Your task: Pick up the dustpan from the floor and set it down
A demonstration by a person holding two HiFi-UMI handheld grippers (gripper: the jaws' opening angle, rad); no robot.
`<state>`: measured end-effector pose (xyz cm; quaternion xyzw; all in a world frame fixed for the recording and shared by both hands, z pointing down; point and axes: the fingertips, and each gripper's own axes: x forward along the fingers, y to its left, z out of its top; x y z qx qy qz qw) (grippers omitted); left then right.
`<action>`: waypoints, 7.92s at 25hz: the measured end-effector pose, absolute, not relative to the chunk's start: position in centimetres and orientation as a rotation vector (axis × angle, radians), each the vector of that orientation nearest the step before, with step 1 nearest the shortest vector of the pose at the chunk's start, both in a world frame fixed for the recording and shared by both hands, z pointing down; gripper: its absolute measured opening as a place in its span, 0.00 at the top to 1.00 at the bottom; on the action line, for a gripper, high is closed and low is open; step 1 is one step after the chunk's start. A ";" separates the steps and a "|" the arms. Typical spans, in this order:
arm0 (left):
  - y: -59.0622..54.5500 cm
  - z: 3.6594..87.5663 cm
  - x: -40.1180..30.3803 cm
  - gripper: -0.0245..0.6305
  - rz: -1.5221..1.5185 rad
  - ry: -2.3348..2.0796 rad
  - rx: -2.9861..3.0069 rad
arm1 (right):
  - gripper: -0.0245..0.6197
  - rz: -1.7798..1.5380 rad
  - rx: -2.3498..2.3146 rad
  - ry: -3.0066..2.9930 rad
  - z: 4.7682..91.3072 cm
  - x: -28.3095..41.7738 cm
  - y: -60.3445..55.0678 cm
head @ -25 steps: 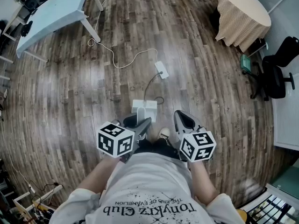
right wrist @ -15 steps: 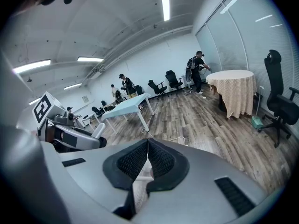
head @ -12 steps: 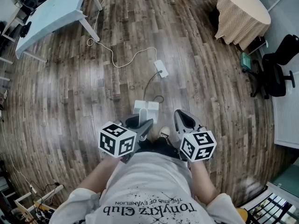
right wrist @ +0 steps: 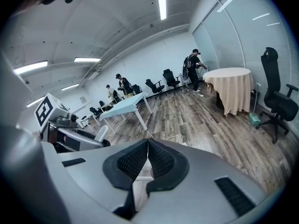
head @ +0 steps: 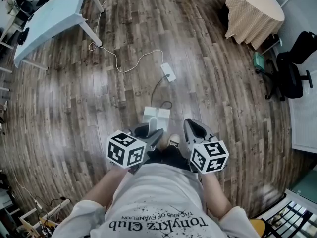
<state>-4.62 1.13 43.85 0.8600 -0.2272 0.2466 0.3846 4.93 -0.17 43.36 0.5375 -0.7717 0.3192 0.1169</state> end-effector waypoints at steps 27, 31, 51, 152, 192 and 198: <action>-0.2 51.2 0.1 0.76 0.817 -0.409 2.153 | 0.92 1.081 1.610 -2.161 47.5 8.2 -0.2; -0.1 52.5 0.6 0.76 0.843 -0.396 2.145 | 0.92 1.103 1.595 -2.145 48.3 8.5 0.0; -0.7 57.6 0.5 0.77 1.034 -0.303 2.073 | 0.92 1.180 1.578 -2.113 51.2 9.3 -1.2; -5.2 51.0 0.3 0.67 0.850 -0.599 2.351 | 0.92 1.031 1.583 -2.208 46.9 8.2 -0.7; -0.1 41.3 -8.0 0.93 0.609 -0.938 2.430 | 0.92 0.759 1.513 -2.307 40.1 -0.3 1.1; -0.2 41.2 -8.1 0.93 0.608 -0.938 2.428 | 0.92 0.758 1.511 -2.305 40.1 -0.4 1.2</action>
